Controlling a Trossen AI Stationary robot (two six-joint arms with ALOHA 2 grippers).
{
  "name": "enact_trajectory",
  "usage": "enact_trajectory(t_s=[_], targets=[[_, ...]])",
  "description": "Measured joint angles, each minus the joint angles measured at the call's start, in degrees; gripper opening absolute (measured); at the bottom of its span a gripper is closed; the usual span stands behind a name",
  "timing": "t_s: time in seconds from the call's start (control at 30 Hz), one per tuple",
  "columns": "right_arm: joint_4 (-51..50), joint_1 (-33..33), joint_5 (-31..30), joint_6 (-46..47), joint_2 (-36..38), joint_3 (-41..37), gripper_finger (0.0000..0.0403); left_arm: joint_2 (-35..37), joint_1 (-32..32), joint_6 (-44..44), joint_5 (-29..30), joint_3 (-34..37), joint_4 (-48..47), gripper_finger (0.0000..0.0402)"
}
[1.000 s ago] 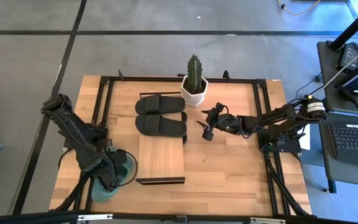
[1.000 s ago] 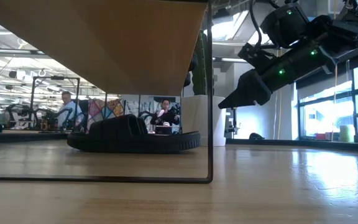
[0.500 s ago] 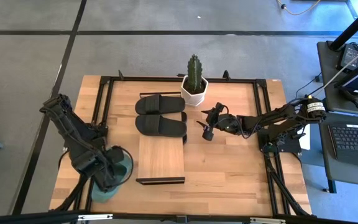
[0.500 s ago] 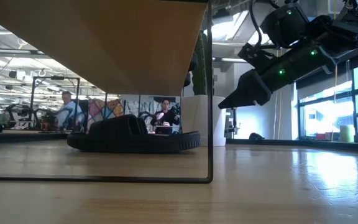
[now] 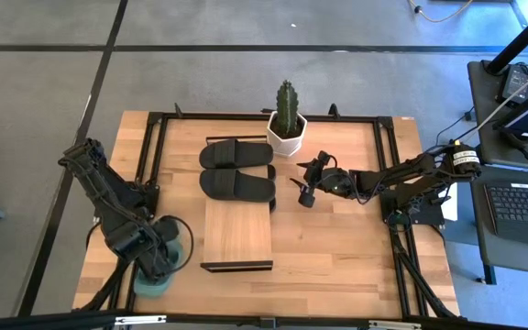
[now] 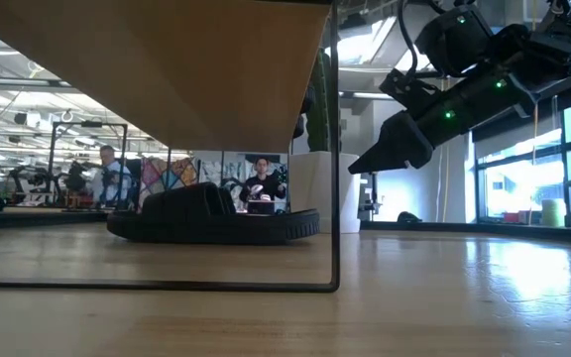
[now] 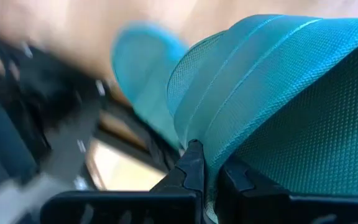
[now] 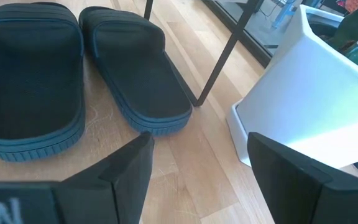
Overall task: Pick and place slides into the shelf
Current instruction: Put the green slides under the shelf
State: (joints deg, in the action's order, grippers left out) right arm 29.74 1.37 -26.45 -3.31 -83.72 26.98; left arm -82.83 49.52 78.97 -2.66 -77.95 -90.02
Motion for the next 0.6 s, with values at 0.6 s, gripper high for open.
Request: enact_trajectory(t_s=[0.6], targets=[[0.0,0.0,0.0,-0.9,0.0,0.0,0.0259,0.9,-4.9,6.3,-18.0,0.1,35.1,0.0008]])
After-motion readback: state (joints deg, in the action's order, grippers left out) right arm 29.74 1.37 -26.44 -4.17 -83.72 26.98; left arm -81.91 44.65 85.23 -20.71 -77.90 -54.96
